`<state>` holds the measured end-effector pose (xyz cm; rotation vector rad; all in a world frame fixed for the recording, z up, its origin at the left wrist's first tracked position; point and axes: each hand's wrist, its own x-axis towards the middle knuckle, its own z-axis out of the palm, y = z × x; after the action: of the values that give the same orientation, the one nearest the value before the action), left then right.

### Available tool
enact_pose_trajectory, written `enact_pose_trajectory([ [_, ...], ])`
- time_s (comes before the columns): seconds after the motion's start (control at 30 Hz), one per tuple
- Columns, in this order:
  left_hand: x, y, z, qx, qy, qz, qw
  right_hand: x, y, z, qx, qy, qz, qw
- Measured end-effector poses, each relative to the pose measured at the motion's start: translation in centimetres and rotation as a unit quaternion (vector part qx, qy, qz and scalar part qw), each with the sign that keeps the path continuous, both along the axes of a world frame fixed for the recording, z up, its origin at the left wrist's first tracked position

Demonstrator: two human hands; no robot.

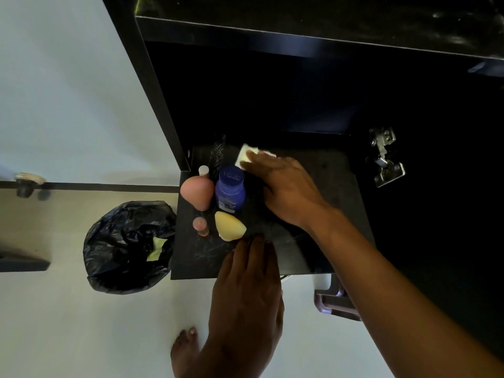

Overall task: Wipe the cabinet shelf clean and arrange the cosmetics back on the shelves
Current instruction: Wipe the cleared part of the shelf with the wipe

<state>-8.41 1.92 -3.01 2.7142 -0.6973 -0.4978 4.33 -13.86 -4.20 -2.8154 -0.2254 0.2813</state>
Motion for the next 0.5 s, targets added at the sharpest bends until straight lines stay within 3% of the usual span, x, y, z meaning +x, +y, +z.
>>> enact_pose_trajectory([
  [0.17,0.3,0.1,-0.2,-0.015,0.001,0.001,1.000,-5.1,-2.8,-0.1,-0.027,-0.016,-0.062,0.998],
  [0.3,0.2,0.0,-0.3,-0.017,0.000,0.006,1.000,-3.4,-4.7,-0.4,-0.063,-0.037,-0.136,0.988],
  [0.5,0.0,-0.1,-0.2,-0.004,0.002,0.008,1.000,3.3,-2.2,-0.7,-0.015,-0.040,-0.036,0.998],
])
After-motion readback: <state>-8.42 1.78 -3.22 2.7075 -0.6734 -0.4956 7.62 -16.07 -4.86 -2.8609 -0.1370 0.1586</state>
